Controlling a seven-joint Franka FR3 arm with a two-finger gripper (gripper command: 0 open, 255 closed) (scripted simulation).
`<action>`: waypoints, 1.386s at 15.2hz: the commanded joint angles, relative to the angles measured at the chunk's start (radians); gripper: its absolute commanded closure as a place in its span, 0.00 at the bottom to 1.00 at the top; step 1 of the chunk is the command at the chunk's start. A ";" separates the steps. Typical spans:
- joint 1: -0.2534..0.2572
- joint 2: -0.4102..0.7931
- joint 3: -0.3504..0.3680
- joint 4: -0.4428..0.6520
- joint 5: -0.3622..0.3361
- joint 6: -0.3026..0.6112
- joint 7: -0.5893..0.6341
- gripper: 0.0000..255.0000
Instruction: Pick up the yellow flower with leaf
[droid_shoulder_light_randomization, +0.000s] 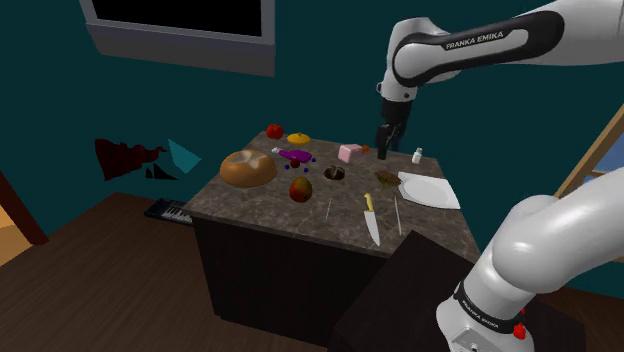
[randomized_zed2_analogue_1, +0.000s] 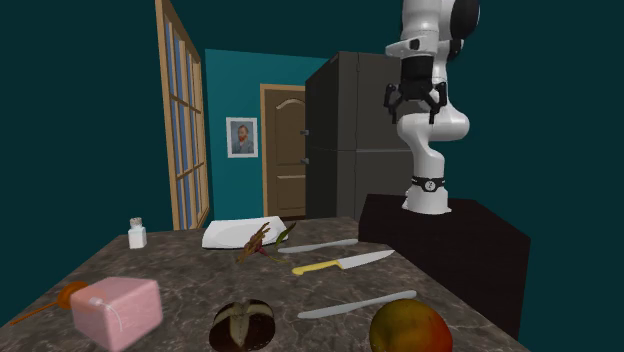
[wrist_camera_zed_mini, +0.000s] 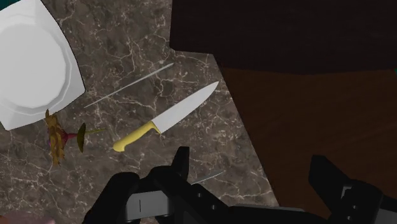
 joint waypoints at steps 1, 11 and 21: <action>-0.010 0.071 -0.017 0.020 -0.012 0.048 -0.007 0.00; -0.068 0.413 -0.108 0.172 -0.042 0.220 -0.068 0.00; -0.147 0.773 -0.164 0.430 -0.002 0.305 -0.139 0.00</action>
